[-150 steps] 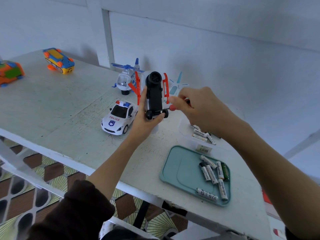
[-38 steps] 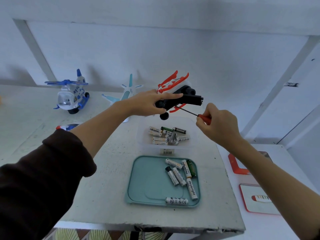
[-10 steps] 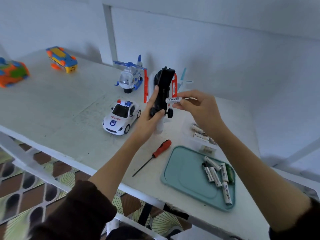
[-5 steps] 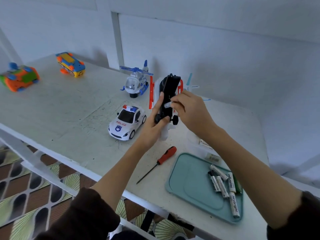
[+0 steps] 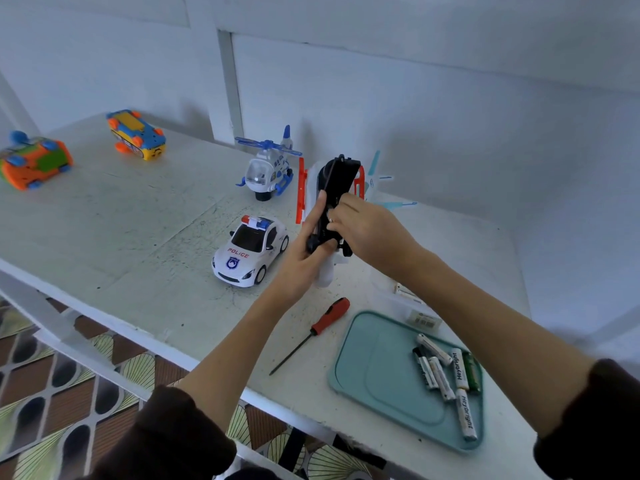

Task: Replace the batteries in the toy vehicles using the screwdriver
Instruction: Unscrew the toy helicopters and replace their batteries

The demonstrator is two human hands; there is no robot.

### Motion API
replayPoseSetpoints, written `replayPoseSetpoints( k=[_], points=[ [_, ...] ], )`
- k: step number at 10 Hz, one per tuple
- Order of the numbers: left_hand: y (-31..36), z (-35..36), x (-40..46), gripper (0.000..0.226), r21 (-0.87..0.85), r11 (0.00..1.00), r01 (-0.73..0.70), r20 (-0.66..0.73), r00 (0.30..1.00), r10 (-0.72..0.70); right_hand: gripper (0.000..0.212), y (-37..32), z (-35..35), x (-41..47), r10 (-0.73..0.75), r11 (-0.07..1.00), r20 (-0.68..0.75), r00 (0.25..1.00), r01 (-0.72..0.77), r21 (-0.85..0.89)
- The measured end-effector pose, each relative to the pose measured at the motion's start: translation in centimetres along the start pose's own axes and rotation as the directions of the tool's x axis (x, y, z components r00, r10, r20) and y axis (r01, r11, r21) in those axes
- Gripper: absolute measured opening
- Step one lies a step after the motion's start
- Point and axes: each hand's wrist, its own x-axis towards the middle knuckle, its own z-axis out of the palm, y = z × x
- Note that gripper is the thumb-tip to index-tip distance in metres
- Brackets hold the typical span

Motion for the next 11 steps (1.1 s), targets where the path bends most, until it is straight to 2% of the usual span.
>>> replayPoseSetpoints(
  k=[1, 2, 3, 4, 5, 7, 8, 9, 11],
  points=[
    [-0.2, -0.2, -0.1, 0.066, 0.073, 0.994, 0.085, -0.012, 0.996, -0.085, 0.007, 0.4, -0.2, 0.0, 0.089, 0.986, 0.017, 0.996, -0.090, 0.140],
    [0.3, -0.1, -0.1, 0.066, 0.071, 0.991, 0.114, -0.008, 0.993, -0.114, 0.014, 0.6, -0.4, 0.0, 0.137, 0.946, -0.001, 0.991, -0.131, 0.297],
    [0.2, 0.0, -0.2, 0.065, 0.081, 0.991, 0.105, 0.004, 0.994, -0.106, 0.012, 1.0, -0.4, -0.4, 0.274, 0.859, 0.016, 0.962, -0.252, 0.446],
    [0.2, 0.0, -0.1, 0.064, 0.069, 0.991, 0.111, -0.001, 0.994, -0.112, 0.027, 1.0, -0.8, -0.6, 0.417, 0.718, 0.139, 0.898, -0.420, 0.555],
    [0.2, 0.0, -0.2, 0.064, 0.058, 0.992, 0.110, 0.005, 0.994, -0.111, 0.021, 0.9, -0.9, -0.1, 0.422, 0.726, 0.165, 0.891, -0.441, 0.527],
    [0.5, 0.3, -0.1, 0.069, 0.004, 0.995, 0.101, -0.013, 0.995, -0.101, 0.006, 0.4, -0.6, 1.0, 0.432, 0.802, 0.115, 0.895, -0.439, 0.406],
    [0.1, 0.2, 0.1, 0.069, 0.022, 0.994, 0.108, -0.022, 0.994, -0.107, 0.018, 0.4, 0.3, 1.4, 0.444, 0.841, 0.084, 0.892, -0.447, 0.304],
    [0.1, 0.1, 0.1, 0.068, 0.035, 0.992, 0.123, -0.024, 0.992, -0.122, 0.020, 0.2, 0.2, 1.7, 0.423, 0.882, 0.151, 0.893, -0.444, 0.160],
    [0.5, 0.1, 0.1, 0.069, 0.054, 0.989, 0.138, -0.018, 0.990, -0.138, 0.032, 0.5, -0.8, 1.3, 0.441, 0.862, 0.324, 0.837, -0.495, 0.107]
  ],
)
